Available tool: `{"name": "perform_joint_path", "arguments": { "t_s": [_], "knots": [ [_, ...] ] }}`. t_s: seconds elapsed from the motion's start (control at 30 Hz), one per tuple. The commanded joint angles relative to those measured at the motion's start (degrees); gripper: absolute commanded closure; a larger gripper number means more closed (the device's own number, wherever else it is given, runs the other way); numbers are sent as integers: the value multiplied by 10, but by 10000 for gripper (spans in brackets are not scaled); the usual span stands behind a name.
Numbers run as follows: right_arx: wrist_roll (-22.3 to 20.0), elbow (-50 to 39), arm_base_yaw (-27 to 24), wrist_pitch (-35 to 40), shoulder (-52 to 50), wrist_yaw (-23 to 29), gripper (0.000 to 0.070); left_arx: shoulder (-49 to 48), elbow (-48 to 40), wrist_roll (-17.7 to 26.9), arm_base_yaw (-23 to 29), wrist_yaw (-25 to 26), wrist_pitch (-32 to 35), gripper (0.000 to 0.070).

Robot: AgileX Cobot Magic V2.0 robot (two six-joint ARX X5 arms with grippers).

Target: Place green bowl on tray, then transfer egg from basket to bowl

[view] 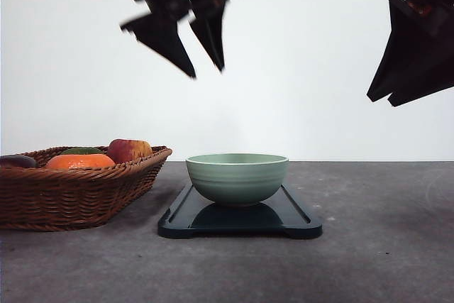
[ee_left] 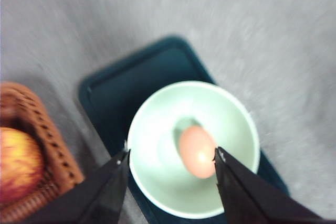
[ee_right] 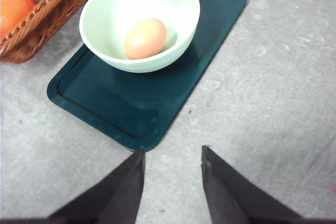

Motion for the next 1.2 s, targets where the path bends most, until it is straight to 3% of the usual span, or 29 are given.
{"name": "perform_joint_path", "arguments": {
  "t_s": [0.0, 0.27, 0.6, 0.77, 0.97, 1.03, 1.1, 1.17],
  "knots": [
    [5, 4, 2, 4, 4, 1, 491, -17, -23, -4, -2, 0, 11, 377],
    [6, 4, 2, 3, 4, 1, 491, -169, -191, -29, 23, -1, 52, 378],
    [5, 4, 2, 3, 4, 1, 491, -365, -410, -68, 93, 0, 77, 378],
    [6, 4, 2, 3, 4, 1, 491, -437, -476, -82, 117, 0, 85, 379],
    [4, 4, 2, -13, 4, -7, 490, -452, -486, -92, 122, 1, 52, 379],
    [3, 4, 2, -15, 4, -14, 525, -452, -486, -92, 120, 2, 32, 469],
    [0, 4, 2, -11, 4, -15, 697, -452, -486, -83, 119, 2, 28, 691],
    [3, 5, 3, -3, 4, -29, 684, -452, -486, -82, 120, 2, 31, 700]
  ]
}}
